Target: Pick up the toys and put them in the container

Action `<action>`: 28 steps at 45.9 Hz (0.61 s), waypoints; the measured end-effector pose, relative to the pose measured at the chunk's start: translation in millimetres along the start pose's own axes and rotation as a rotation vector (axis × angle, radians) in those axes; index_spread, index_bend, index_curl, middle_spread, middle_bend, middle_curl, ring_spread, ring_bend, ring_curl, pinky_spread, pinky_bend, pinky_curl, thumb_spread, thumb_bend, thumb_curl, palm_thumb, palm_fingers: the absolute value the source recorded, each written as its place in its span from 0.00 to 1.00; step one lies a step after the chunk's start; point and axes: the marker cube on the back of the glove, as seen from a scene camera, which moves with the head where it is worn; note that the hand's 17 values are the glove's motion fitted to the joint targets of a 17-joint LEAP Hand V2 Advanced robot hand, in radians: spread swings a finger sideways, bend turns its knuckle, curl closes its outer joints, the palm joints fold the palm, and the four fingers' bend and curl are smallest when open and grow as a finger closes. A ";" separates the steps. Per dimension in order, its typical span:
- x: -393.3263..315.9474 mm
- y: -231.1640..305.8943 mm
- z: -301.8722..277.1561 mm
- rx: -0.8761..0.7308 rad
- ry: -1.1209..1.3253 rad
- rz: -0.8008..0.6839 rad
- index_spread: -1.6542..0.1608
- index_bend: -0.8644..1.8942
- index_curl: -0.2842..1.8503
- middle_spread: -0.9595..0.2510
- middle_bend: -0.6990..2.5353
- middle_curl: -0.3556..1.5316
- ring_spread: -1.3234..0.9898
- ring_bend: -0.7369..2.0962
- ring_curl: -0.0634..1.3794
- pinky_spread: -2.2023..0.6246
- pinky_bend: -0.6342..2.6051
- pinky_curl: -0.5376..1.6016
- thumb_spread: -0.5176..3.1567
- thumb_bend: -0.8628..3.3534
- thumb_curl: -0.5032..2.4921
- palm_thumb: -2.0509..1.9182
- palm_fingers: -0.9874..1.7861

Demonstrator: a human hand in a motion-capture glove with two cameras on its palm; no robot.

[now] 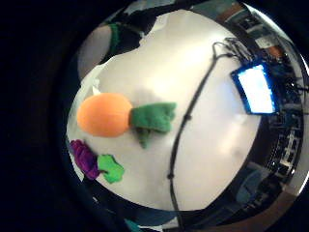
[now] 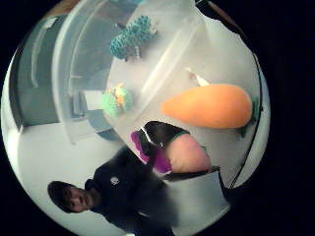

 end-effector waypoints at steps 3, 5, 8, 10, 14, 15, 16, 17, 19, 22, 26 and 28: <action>-1.7 -3.5 17.9 -0.029 0.005 -0.014 0.77 0.38 0.34 0.75 0.32 0.48 0.50 0.48 0.26 0.78 0.43 0.42 0.46 0.20 0.27 0.52 0.36; -1.9 -6.0 30.4 -0.045 0.015 -0.019 0.77 0.38 0.34 0.75 0.32 0.47 0.50 0.48 0.26 0.78 0.43 0.42 0.46 0.20 0.27 0.52 0.36; -0.5 -8.5 46.5 -0.060 0.032 -0.030 0.76 0.38 0.34 0.75 0.31 0.47 0.50 0.48 0.26 0.78 0.43 0.41 0.46 0.20 0.27 0.53 0.37; -0.1 -9.4 53.3 -0.047 0.037 -0.035 0.76 0.37 0.34 0.75 0.32 0.47 0.49 0.50 0.26 0.77 0.43 0.41 0.46 0.20 0.27 0.53 0.40; 1.3 -11.5 57.8 0.041 0.026 -0.027 0.76 0.36 0.32 0.73 0.33 0.47 0.47 0.55 0.27 0.75 0.44 0.41 0.46 0.20 0.28 0.53 0.49; 1.7 -11.9 58.2 0.065 0.025 -0.024 0.76 0.37 0.32 0.73 0.35 0.48 0.46 0.55 0.28 0.74 0.44 0.41 0.46 0.20 0.28 0.54 0.52; 1.8 -12.2 58.7 0.088 0.025 -0.023 0.76 0.38 0.32 0.72 0.36 0.48 0.45 0.57 0.29 0.73 0.44 0.40 0.46 0.20 0.28 0.54 0.55; 1.7 -12.5 59.3 0.110 0.028 -0.022 0.76 0.38 0.32 0.71 0.37 0.49 0.45 0.58 0.29 0.72 0.44 0.40 0.46 0.21 0.28 0.54 0.59; 1.3 -12.9 60.3 0.157 0.042 -0.026 0.76 0.39 0.33 0.70 0.38 0.50 0.44 0.59 0.30 0.71 0.43 0.40 0.47 0.21 0.28 0.55 0.62; -1.9 -14.0 60.9 0.247 0.065 -0.031 0.77 0.40 0.34 0.69 0.40 0.52 0.43 0.62 0.33 0.69 0.44 0.41 0.47 0.21 0.28 0.56 0.67; -6.0 -16.4 59.1 0.338 0.062 -0.021 0.78 0.42 0.36 0.67 0.42 0.54 0.43 0.65 0.35 0.67 0.46 0.43 0.48 0.21 0.29 0.57 0.77; -5.0 -18.4 56.9 0.357 0.051 -0.005 0.79 0.45 0.38 0.66 0.44 0.56 0.43 0.67 0.38 0.67 0.47 0.44 0.49 0.22 0.29 0.58 0.81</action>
